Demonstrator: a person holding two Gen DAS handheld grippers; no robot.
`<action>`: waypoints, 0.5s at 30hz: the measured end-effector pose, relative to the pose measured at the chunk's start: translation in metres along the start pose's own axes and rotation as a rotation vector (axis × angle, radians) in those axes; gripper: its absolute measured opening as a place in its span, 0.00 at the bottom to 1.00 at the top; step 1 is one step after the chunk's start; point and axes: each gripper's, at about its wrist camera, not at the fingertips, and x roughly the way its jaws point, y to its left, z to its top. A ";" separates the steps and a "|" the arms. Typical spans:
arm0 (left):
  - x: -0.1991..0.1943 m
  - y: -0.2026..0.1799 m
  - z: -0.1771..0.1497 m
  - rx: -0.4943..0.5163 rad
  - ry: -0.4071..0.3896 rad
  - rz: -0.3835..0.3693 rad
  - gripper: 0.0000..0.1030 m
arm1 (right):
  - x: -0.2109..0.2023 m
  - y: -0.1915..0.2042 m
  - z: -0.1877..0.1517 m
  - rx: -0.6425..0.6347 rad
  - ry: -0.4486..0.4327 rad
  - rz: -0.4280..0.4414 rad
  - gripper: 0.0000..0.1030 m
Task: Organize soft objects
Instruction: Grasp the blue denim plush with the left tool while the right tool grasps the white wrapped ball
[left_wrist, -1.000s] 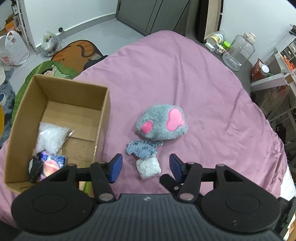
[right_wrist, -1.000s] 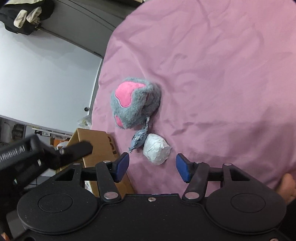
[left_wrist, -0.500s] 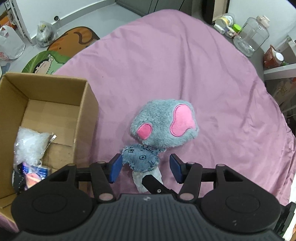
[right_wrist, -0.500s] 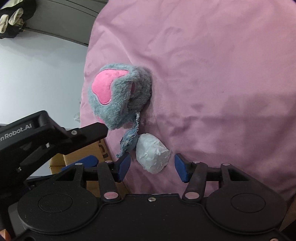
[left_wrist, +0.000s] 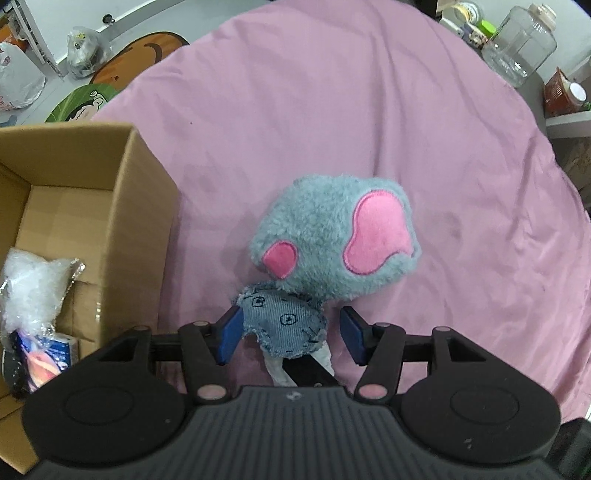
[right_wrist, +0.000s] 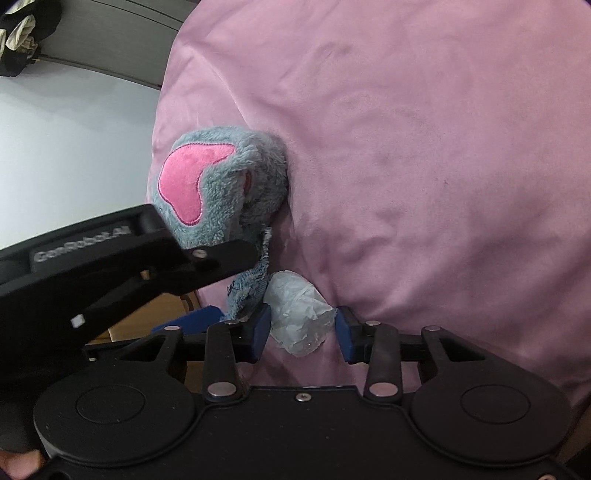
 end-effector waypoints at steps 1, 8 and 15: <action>0.001 0.001 0.000 -0.007 0.001 -0.001 0.55 | -0.002 -0.002 0.000 0.002 0.001 0.002 0.36; 0.007 0.011 0.000 -0.043 0.012 -0.021 0.44 | -0.006 -0.003 -0.002 -0.004 0.001 0.009 0.35; -0.007 0.012 -0.003 -0.060 -0.007 -0.043 0.26 | -0.016 0.002 -0.003 -0.032 -0.001 0.020 0.34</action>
